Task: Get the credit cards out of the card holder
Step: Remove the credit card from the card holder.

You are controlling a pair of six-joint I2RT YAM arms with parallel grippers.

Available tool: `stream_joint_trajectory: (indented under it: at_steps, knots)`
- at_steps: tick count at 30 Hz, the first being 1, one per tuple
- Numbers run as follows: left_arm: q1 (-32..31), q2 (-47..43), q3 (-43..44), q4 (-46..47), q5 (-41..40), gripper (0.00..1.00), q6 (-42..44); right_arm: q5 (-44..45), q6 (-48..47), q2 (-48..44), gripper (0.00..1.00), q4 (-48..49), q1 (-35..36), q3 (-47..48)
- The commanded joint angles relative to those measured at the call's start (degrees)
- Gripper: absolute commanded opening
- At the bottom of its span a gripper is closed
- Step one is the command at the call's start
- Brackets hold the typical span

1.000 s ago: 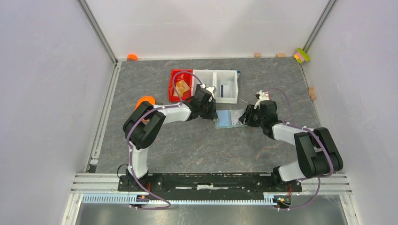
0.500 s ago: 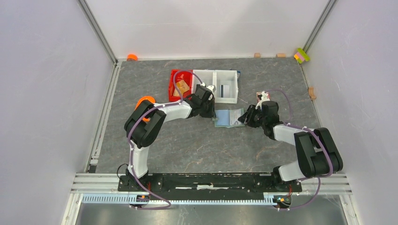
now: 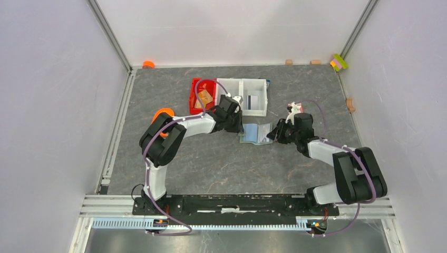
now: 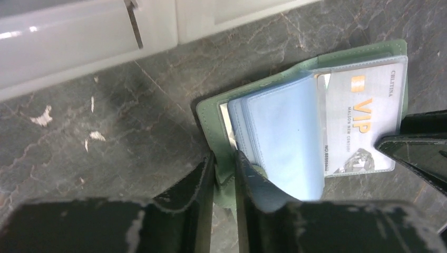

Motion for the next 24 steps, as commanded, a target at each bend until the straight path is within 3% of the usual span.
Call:
stream_joint_trajectory:
  at_steps: [1,5,9,15,19,21,24]
  knots:
    - [-1.76,-5.31,-3.29,0.51,0.91,0.33,1.98,-2.66,-2.18,-3.03,0.0,-2.69,0.88,1.47]
    - [-1.78,-12.6,-9.79,8.41,0.79,0.45,1.97,-5.87,-0.23,-4.42,0.0,0.25,0.85,0.13]
    - [-1.76,-17.49,-14.74,14.3,0.35,0.48,1.76,-6.24,0.52,-5.49,0.0,0.3,0.6,-0.18]
    - [-1.68,-16.9,-13.23,9.14,-6.36,0.54,1.4,-5.02,-1.67,-4.25,0.0,-2.15,0.52,-0.57]
    - [-1.71,-14.23,-11.04,7.85,-3.31,0.59,1.67,-5.02,-2.01,-4.08,0.0,-1.99,0.58,-1.37]
    - [-1.76,-13.14,-11.12,10.38,1.89,0.55,1.73,-5.46,-2.03,-4.06,0.01,-1.99,0.64,-1.75]
    - [-1.83,-9.65,-9.17,12.73,12.2,0.32,2.13,-6.03,-2.25,-4.16,0.09,-1.97,0.61,-2.52]
